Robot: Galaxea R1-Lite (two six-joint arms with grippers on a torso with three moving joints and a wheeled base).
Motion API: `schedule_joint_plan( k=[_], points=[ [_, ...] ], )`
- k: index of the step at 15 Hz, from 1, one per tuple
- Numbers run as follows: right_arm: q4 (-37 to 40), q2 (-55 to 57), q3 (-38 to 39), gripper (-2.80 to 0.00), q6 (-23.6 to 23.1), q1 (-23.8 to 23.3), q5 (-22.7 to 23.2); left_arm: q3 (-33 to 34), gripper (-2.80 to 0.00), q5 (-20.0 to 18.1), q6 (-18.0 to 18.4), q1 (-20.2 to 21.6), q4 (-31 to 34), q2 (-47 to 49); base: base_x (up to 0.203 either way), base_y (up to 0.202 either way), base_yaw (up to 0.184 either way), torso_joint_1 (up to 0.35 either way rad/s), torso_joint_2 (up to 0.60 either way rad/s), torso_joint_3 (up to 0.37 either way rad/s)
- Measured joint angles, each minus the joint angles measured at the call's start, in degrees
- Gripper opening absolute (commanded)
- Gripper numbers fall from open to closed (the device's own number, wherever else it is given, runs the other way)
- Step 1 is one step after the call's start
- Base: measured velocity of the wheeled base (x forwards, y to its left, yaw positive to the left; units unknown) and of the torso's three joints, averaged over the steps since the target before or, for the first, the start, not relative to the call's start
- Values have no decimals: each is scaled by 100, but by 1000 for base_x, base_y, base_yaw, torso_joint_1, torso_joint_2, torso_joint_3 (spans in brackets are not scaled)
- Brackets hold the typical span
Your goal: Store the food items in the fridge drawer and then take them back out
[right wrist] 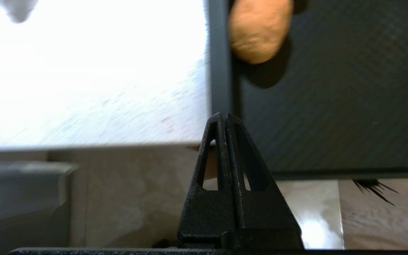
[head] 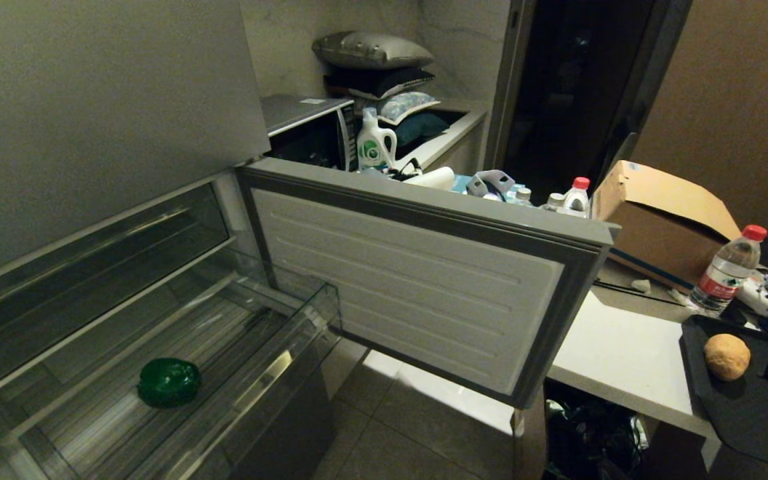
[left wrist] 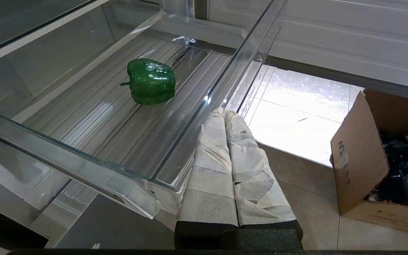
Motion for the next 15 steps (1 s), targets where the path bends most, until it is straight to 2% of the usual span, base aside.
schedule_joint_plan(
  k=[2,3,10,15],
  points=[
    [-6,326,-244,-280,-21,-168,92,0,-280,1,0,0,0,0,0,0,0,0,0,0],
    [-6,497,-382,0,-23,-225,172,0,-280,1,0,-1,0,0,0,0,0,0,0,0],
    [32,1509,-1315,0,2,-402,618,0,-280,1,0,-2,0,0,0,0,0,0,0,0],
    [38,2048,-1659,0,-3,-570,651,0,-280,1,0,-2,0,0,0,0,0,0,0,0]
  ],
)
